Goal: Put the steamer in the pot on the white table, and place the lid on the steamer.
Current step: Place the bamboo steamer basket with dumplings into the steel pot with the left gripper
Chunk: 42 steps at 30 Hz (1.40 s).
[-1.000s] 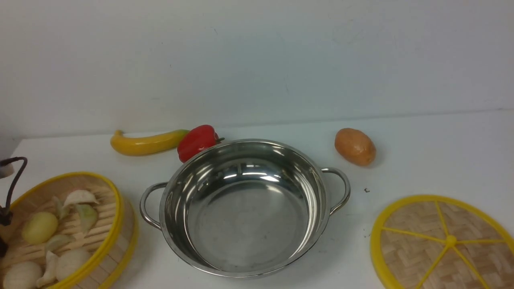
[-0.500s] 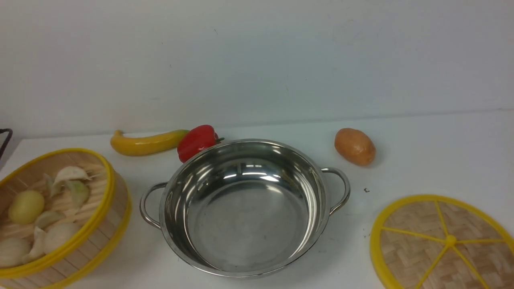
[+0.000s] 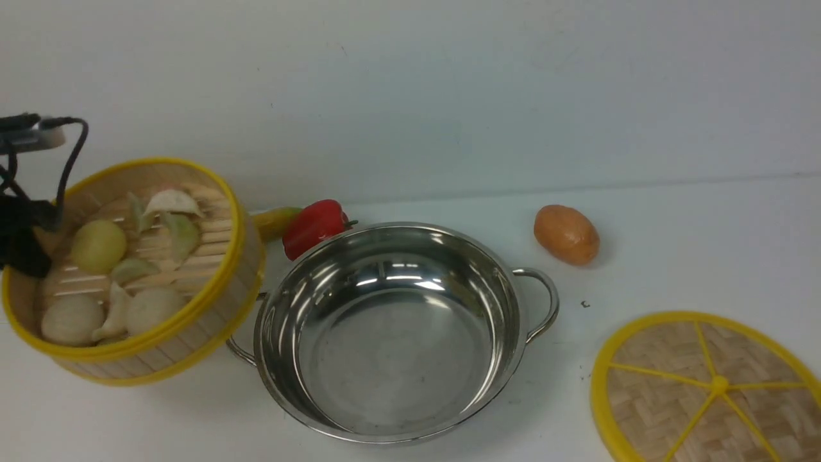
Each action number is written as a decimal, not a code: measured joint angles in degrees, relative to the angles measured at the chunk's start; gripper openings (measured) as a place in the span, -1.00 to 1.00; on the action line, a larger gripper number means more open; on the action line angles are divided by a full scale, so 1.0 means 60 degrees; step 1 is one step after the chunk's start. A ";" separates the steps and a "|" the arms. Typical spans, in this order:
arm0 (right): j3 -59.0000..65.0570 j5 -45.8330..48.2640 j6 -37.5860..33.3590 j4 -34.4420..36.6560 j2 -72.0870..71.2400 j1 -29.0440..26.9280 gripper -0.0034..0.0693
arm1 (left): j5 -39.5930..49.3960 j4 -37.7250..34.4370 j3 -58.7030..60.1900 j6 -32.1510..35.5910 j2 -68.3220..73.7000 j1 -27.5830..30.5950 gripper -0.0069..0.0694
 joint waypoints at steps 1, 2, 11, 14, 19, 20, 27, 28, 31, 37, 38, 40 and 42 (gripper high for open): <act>0.0000 0.0000 0.0000 0.0000 0.0000 0.0000 -0.24 | 0.0012 0.0000 -0.0130 -0.0035 0.0000 -0.0144 -0.75; 0.0000 0.0000 0.0000 0.0000 0.0000 0.0000 -0.24 | 0.0022 0.0000 -0.0285 -0.0081 0.0000 -0.0331 -0.75; 0.0000 0.0000 0.0000 0.0000 0.0000 0.0000 -0.24 | 0.0179 0.0001 -0.0615 -0.0312 0.0000 -0.1753 -0.74; 0.0000 0.0000 0.0000 0.0000 0.0000 0.0000 -0.24 | 0.0201 -0.0065 -0.0615 -0.0407 0.0000 -0.2096 -0.74; 0.0000 0.0000 0.0000 0.0000 0.0000 0.0000 -0.24 | 0.0221 -0.0168 -0.0632 -0.0744 0.0000 -0.2655 -0.74; 0.0000 0.0000 0.0000 0.0000 0.0000 0.0000 -0.24 | 0.0221 -0.0101 -0.0632 -0.0778 0.0000 -0.2870 -0.74; 0.0000 0.0000 0.0000 0.0000 0.0000 0.0000 -0.24 | 0.0221 -0.0082 -0.0632 -0.0842 0.0000 -0.3826 -0.74; 0.0000 0.0000 0.0000 0.0000 0.0000 0.0000 -0.24 | 0.0221 -0.0082 -0.0632 -0.0842 0.0000 -0.3887 -0.74; 0.0000 0.0000 0.0000 0.0000 0.0000 0.0000 -0.24 | 0.0221 0.0062 -0.0632 -0.0931 0.0000 -0.4415 -0.74; 0.0000 0.0000 0.0000 0.0000 0.0000 0.0000 -0.24 | 0.0221 0.0532 -0.0632 -0.1115 0.0022 -0.4964 -0.74; 0.0000 0.0000 0.0000 0.0000 0.0000 0.0000 -0.24 | 0.0221 0.0554 -0.0632 -0.1130 0.0069 -0.5021 -0.74; 0.0000 0.0000 0.0000 0.0000 0.0000 0.0000 -0.24 | 0.0231 0.0517 -0.0651 -0.1169 0.0190 -0.5033 -0.74; 0.0000 0.0000 0.0000 0.0000 0.0000 0.0000 -0.24 | 0.0222 0.0454 -0.0663 -0.1169 0.0288 -0.5033 -0.74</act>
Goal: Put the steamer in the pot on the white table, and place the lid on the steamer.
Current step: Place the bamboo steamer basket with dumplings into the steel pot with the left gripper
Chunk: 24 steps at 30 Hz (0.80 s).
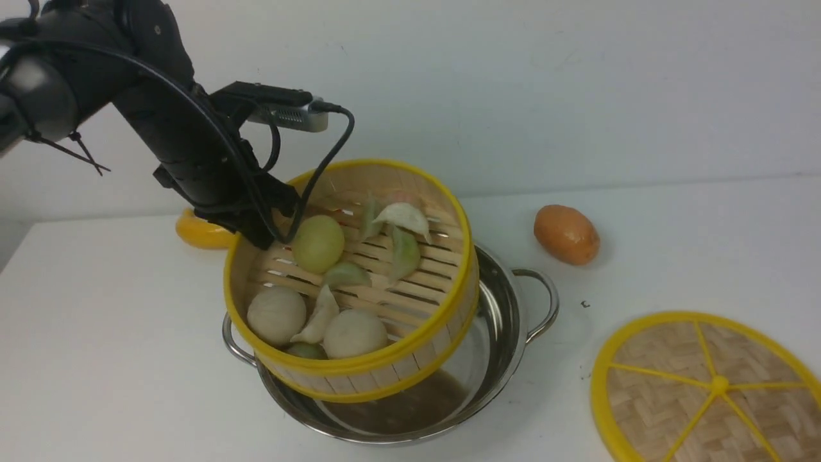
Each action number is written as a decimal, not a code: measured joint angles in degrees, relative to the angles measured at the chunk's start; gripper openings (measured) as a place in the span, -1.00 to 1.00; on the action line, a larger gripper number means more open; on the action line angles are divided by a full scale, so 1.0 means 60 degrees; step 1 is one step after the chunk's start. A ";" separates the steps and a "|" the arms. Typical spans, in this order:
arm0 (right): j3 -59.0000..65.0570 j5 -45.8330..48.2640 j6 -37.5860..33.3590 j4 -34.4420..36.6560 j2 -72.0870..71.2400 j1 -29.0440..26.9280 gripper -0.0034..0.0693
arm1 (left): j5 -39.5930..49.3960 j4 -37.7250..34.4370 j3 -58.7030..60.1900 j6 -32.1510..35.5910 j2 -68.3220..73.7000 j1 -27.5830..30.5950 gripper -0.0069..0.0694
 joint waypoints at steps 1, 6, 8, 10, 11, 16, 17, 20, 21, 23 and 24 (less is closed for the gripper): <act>0.0000 0.0000 0.0000 0.0000 0.0000 0.0000 -0.24 | 0.0000 -0.0054 -0.0030 0.0000 0.0098 -0.0006 -0.74; 0.0000 0.0000 0.0000 0.0000 0.0000 0.0000 -0.24 | -0.0008 -0.0135 -0.0254 0.0009 0.0590 -0.0098 -0.74; 0.0000 0.0000 0.0000 0.0000 0.0000 0.0000 -0.24 | -0.0017 -0.0261 -0.0369 0.0009 0.0782 -0.0102 -0.74; 0.0000 0.0000 0.0000 0.0000 0.0000 0.0000 -0.24 | -0.0038 -0.0374 -0.0446 0.0009 0.0873 -0.0102 -0.74; 0.0000 0.0000 0.0000 0.0000 0.0000 0.0000 -0.24 | -0.0036 -0.0384 -0.0472 0.0009 0.0895 -0.0102 -0.74; 0.0000 0.0000 0.0000 0.0000 0.0000 0.0000 -0.24 | -0.0036 -0.0243 -0.0549 -0.0001 0.0896 -0.0277 -0.74; 0.0000 0.0000 0.0000 0.0000 0.0000 0.0000 -0.24 | -0.0036 -0.0101 -0.0549 -0.0001 0.0905 -0.0379 -0.74; 0.0000 0.0000 0.0000 0.0000 0.0000 0.0000 -0.24 | -0.0036 0.0245 -0.0552 -0.0034 0.1001 -0.0593 -0.74; 0.0000 0.0000 0.0000 0.0000 0.0000 0.0000 -0.24 | -0.0036 0.0355 -0.0552 -0.0068 0.1060 -0.0673 -0.74; 0.0000 0.0000 0.0000 0.0000 0.0000 0.0000 -0.24 | -0.0036 0.0486 -0.0552 -0.0119 0.1135 -0.0780 -0.74; 0.0000 0.0000 0.0000 0.0000 0.0000 0.0000 -0.24 | -0.0036 0.0632 -0.0552 -0.0172 0.1188 -0.0891 -0.74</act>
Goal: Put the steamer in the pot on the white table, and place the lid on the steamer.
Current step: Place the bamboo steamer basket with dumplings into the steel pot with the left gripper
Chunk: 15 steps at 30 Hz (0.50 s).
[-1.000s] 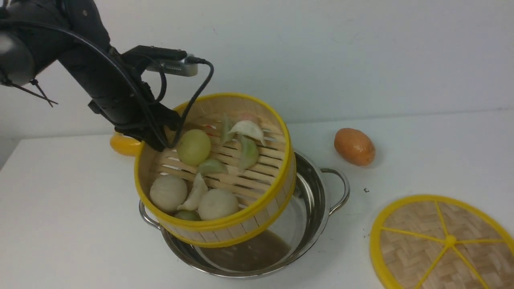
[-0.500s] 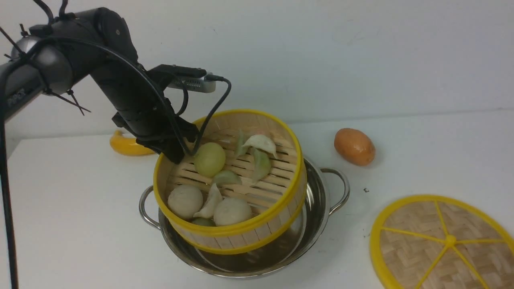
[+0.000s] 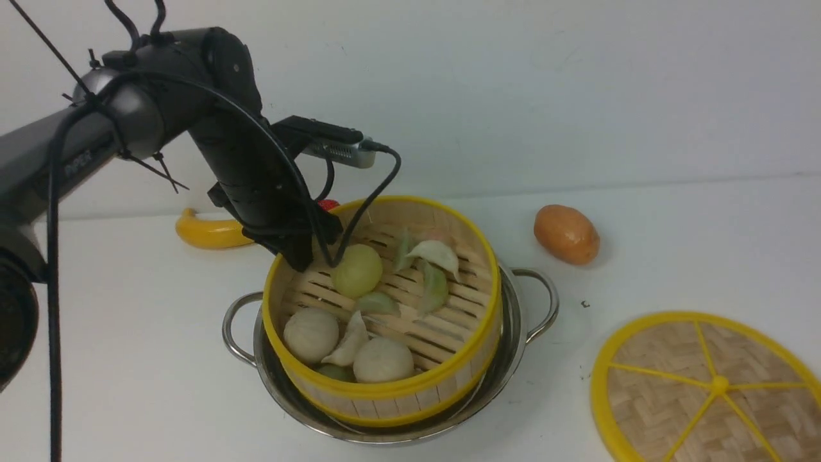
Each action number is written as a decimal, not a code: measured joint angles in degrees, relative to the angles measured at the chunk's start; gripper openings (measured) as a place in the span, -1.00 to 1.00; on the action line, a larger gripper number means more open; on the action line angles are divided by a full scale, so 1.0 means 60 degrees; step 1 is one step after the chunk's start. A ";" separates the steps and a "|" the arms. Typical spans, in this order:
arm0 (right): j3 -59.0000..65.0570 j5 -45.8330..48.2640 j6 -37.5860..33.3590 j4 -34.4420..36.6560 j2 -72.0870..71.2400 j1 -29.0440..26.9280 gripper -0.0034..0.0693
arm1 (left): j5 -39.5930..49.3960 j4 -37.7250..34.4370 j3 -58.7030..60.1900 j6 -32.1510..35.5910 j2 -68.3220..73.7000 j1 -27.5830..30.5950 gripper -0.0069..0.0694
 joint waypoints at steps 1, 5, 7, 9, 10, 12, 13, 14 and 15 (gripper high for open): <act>0.0000 0.0000 0.0000 0.0000 0.0000 0.0000 -0.24 | 0.0000 0.0084 0.0000 -0.0028 0.0030 -0.0065 -0.74; 0.0000 0.0000 0.0000 0.0000 0.0000 0.0000 -0.24 | 0.0000 0.0193 0.0000 -0.0213 0.0041 -0.0162 -0.74; 0.0000 0.0000 0.0000 0.0000 0.0000 0.0000 -0.24 | 0.0000 0.0232 0.0000 -0.0285 0.0041 -0.0162 -0.74; 0.0000 0.0000 0.0000 0.0000 0.0000 0.0000 -0.24 | 0.0000 0.0349 0.0000 -0.0305 0.0041 -0.0162 -0.74; 0.0000 0.0000 0.0000 0.0000 0.0000 0.0000 -0.24 | 0.0000 0.0414 0.0000 -0.0304 0.0041 -0.0162 -0.74; 0.0000 0.0000 0.0000 0.0000 0.0000 0.0000 -0.24 | 0.0000 0.0497 0.0000 -0.0319 0.0041 -0.0162 -0.74; 0.0000 0.0000 0.0000 0.0000 0.0000 0.0000 -0.24 | 0.0000 0.0515 0.0000 -0.0314 0.0041 -0.0162 -0.74; 0.0000 0.0000 0.0000 0.0000 0.0000 0.0000 -0.24 | 0.0000 0.0538 0.0000 -0.0314 0.0048 -0.0162 -0.74; 0.0000 0.0000 0.0000 0.0000 0.0000 0.0000 -0.24 | 0.0000 0.0545 0.0000 -0.0314 0.0048 -0.0162 -0.74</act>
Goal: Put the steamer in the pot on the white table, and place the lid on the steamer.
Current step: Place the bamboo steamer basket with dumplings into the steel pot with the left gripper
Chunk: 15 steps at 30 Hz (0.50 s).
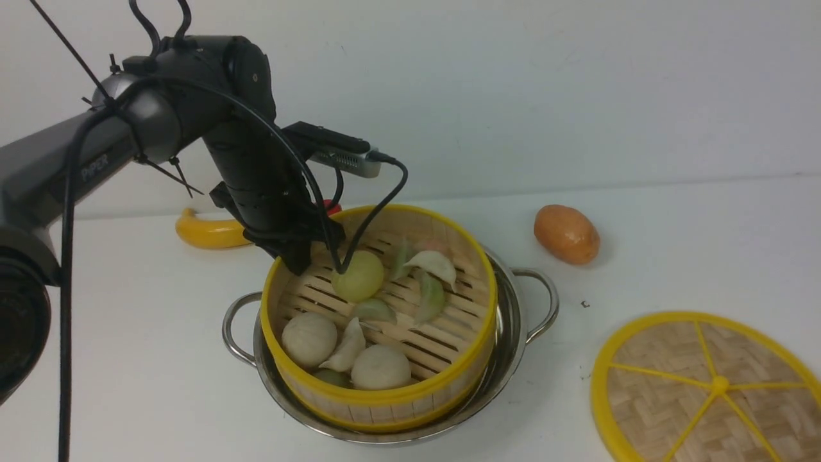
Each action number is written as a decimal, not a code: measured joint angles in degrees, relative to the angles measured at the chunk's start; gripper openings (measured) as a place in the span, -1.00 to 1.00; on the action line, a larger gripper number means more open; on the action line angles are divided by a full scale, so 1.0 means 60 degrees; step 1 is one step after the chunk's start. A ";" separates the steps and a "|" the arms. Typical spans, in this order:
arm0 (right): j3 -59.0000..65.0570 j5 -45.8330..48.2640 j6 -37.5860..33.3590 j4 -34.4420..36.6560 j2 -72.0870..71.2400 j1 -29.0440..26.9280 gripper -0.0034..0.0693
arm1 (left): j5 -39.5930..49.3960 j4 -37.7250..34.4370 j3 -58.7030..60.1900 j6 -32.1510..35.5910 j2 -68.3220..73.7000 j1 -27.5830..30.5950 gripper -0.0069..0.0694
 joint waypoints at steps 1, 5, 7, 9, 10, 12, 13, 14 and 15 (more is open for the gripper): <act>0.0000 0.0000 0.0000 0.0000 0.0000 0.0000 -0.24 | 0.0000 0.0000 0.0000 0.0000 0.0000 0.0000 -0.74; 0.0000 0.0000 0.0000 0.0000 0.0000 0.0000 -0.24 | 0.0000 -0.0066 0.0000 0.0010 0.0004 0.0000 -0.74; 0.0000 0.0000 0.0000 0.0000 0.0000 0.0000 -0.24 | -0.0021 -0.0153 0.0000 0.0060 0.0004 0.0000 -0.74; 0.0000 0.0000 0.0000 0.0000 0.0000 0.0000 -0.24 | -0.0032 -0.0257 0.0000 0.0091 0.0011 0.0000 -0.74; 0.0000 0.0000 0.0000 0.0000 0.0000 0.0000 -0.24 | -0.0038 -0.0284 0.0000 0.0117 0.0011 0.0000 -0.74; 0.0000 0.0000 0.0000 0.0000 0.0000 0.0000 -0.24 | -0.0038 -0.0318 0.0000 0.0146 0.0024 0.0000 -0.74; 0.0000 0.0000 0.0000 0.0000 0.0000 0.0000 -0.24 | -0.0038 -0.0318 0.0000 0.0146 0.0049 0.0000 -0.74; 0.0000 0.0000 0.0000 0.0000 0.0000 0.0000 -0.24 | -0.0043 -0.0318 -0.0008 0.0146 0.0119 0.0000 -0.74; 0.0000 0.0000 0.0000 0.0000 0.0000 0.0000 -0.24 | -0.0064 -0.0318 -0.0019 0.0157 0.0183 0.0000 -0.74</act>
